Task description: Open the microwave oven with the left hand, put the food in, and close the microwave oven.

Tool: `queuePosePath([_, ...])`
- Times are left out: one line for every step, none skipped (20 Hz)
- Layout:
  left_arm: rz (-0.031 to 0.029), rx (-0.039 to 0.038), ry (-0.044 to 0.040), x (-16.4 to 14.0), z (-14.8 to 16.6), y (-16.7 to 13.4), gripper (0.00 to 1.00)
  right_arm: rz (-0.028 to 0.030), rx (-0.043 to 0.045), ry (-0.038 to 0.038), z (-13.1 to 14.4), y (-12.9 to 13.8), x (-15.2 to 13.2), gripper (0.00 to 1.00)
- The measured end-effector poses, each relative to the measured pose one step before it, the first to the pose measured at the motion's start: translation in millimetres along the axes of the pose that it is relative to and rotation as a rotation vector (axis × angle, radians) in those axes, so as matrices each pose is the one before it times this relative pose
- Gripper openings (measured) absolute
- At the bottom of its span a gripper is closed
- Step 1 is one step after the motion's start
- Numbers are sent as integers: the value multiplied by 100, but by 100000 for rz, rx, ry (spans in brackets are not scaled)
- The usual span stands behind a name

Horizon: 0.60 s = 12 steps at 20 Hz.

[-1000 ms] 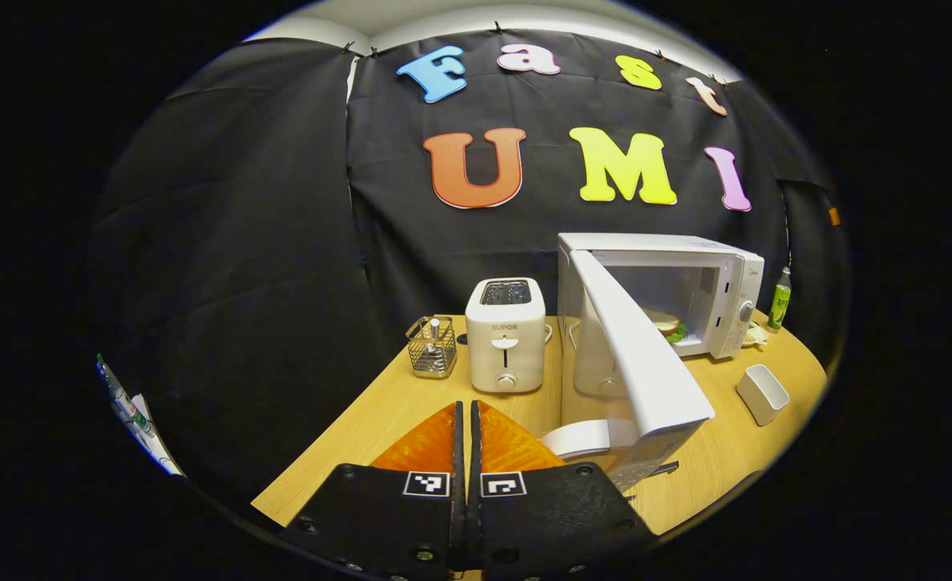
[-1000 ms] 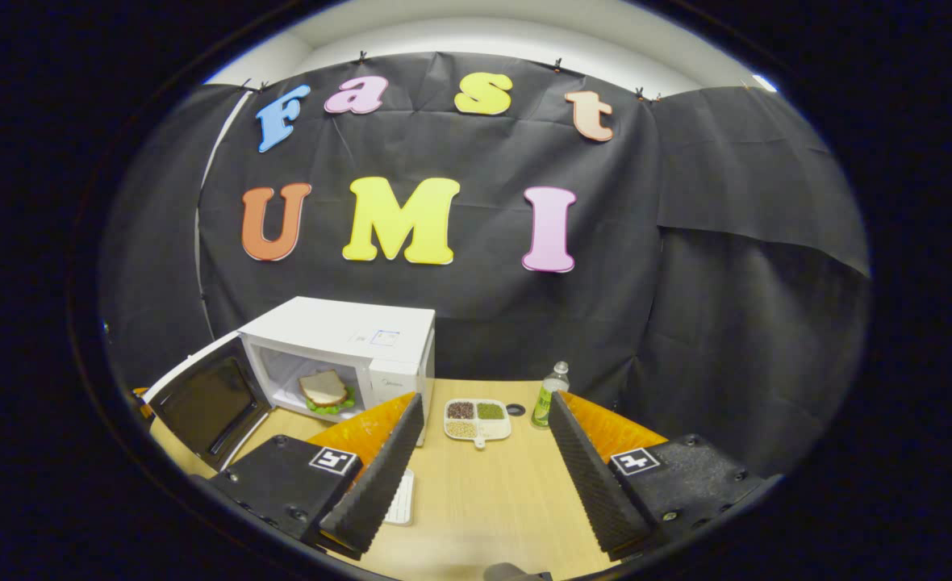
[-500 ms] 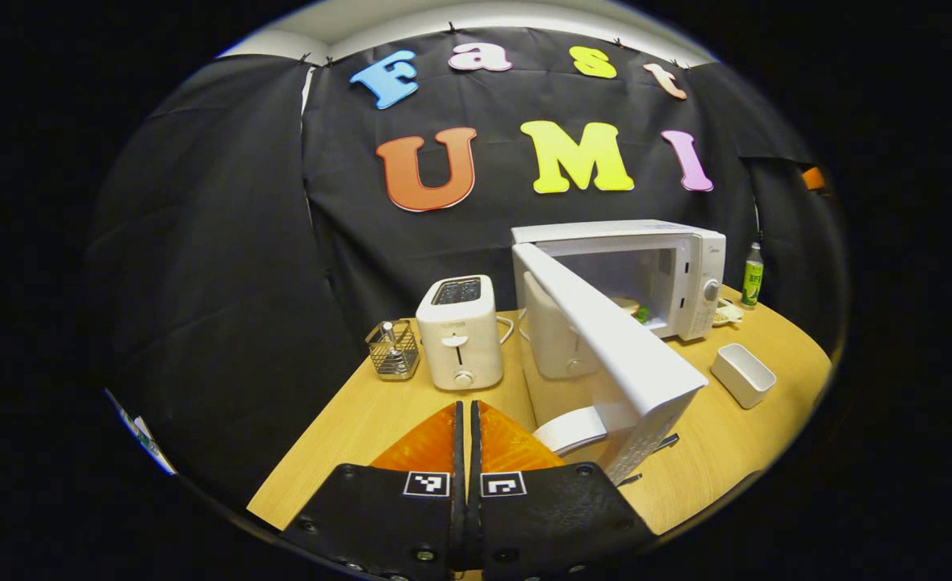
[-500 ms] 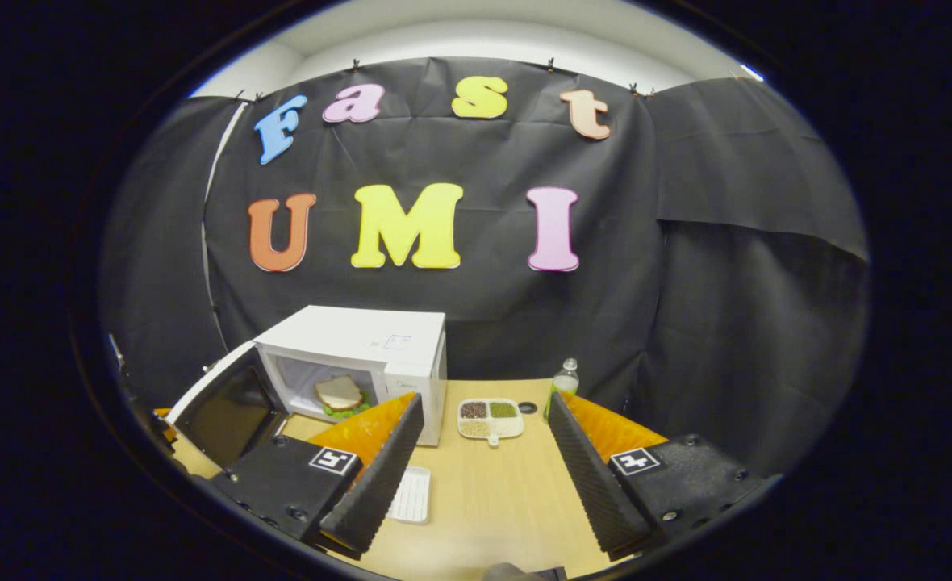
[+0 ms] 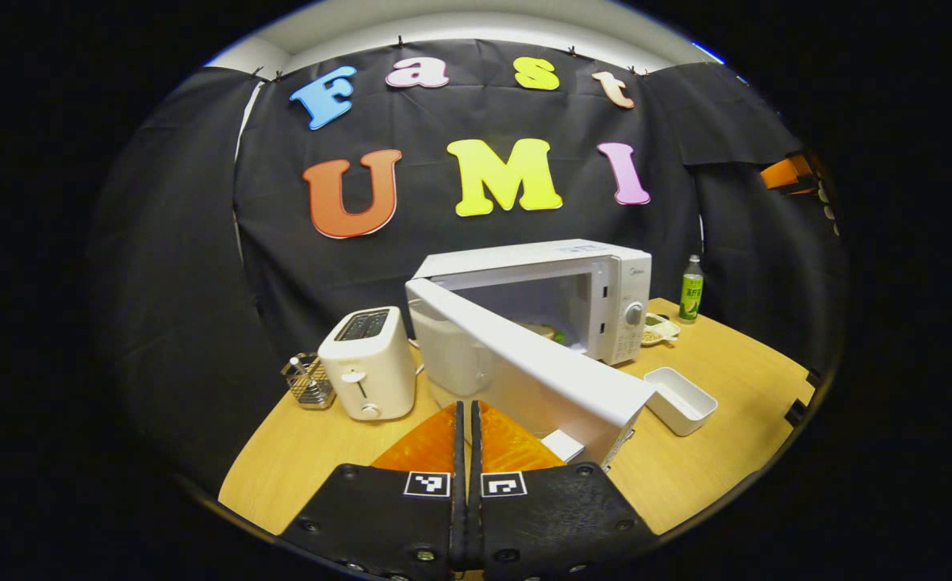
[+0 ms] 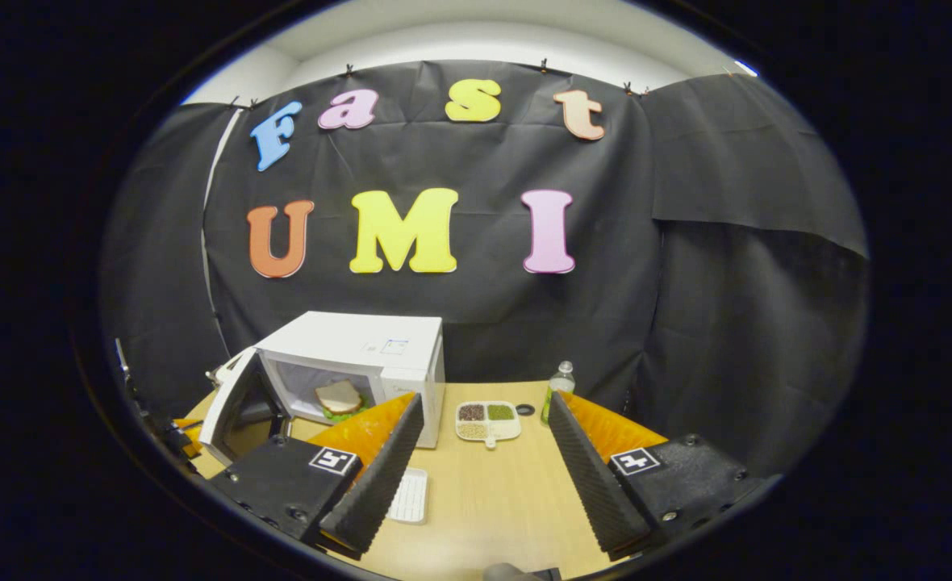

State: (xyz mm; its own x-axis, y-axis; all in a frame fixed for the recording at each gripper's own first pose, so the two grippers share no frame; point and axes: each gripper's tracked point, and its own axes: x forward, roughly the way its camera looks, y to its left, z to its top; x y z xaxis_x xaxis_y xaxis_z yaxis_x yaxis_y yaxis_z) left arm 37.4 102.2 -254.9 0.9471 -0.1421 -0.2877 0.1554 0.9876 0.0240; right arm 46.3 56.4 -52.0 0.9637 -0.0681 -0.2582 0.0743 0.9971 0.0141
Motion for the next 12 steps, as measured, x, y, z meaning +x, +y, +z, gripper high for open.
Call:
queuePosePath([-1775, 875, -276, 328, 287, -1115, 0, -713, 39, -358, 189, -513, -162, 99])
queuePosePath([-1833, 1013, -453, 381, 329, -972, 0, -802, -74, -250, 175, -542, -204, 99])
queuePosePath([-1661, 770, -93, 348, 10, -911, 0, -562, 133, -127, 49, -413, -212, 93])
queuePosePath([-1647, 690, -232, 427, 216, -872, 0, -478, 143, 178, -44, -478, -149, 93])
queuePosePath([-1561, 535, -348, 422, 240, -671, 0, -608, 205, -21, -26, -480, -126, 93])
queuePosePath([-1309, 286, -131, 450, 213, -771, 0, -569, 332, 193, -164, -625, 6, 93])
queuePosePath([-1463, 91, -198, 244, 149, -732, 0, -352, 473, 112, -112, -441, -137, 93])
queuePosePath([-1274, -73, -152, 442, 204, -718, 0, -467, 558, 144, -212, -557, -91, 93])
queuePosePath([-1198, -34, -141, 533, 181, -521, 0, -211, 408, 270, -31, -404, 16, 93])
queuePosePath([-1039, -16, -209, 646, 248, -524, 0, -268, 326, -99, -79, -334, 70, 93])
queuePosePath([-787, -109, -138, 446, 165, -528, 0, -344, 36, -15, 84, -309, 30, 93])
queuePosePath([-701, 28, -90, 456, 154, -517, 0, -65, -86, 2, -34, -312, 112, 93])
